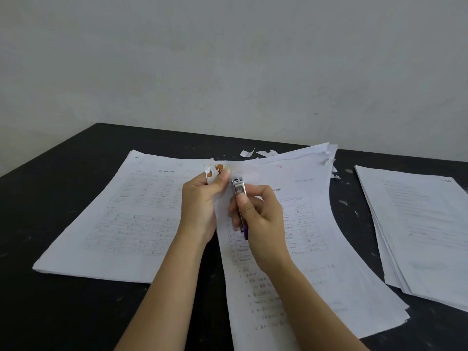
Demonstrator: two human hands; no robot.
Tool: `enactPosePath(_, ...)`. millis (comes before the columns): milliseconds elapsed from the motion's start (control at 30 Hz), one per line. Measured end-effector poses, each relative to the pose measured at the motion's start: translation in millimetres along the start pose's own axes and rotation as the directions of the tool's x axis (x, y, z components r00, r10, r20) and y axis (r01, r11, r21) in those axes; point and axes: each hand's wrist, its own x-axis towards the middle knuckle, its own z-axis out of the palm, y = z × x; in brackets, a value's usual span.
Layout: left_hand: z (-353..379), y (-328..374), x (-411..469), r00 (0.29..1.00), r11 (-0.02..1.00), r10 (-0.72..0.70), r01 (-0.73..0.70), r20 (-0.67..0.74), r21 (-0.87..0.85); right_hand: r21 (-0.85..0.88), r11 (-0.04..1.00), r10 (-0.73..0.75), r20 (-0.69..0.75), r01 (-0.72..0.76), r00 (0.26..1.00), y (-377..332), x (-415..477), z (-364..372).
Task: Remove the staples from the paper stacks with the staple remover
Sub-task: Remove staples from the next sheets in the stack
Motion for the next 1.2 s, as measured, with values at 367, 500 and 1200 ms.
enactPosePath(367, -4.6, -6.8, 5.1, 0.997, 0.992, 0.072, -0.074, 0.020, 0.104, 0.048, 0.998, -0.045, -0.067, 0.049, 0.997, 1.7, 3.0, -7.9)
enactPosePath(500, -5.3, -8.7, 5.4, 0.994, 0.986, 0.098, -0.102, 0.038, 0.135, 0.050, 0.998, -0.030, -0.065, 0.034, 0.997, 1.9, 4.2, -8.7)
enactPosePath(1200, 1.2, -15.5, 6.2, 0.983, 0.936, 0.171, -0.143, -0.062, 0.323, 0.110, 0.994, -0.002, -0.122, 0.016, 0.992, -5.0, 13.0, -10.3)
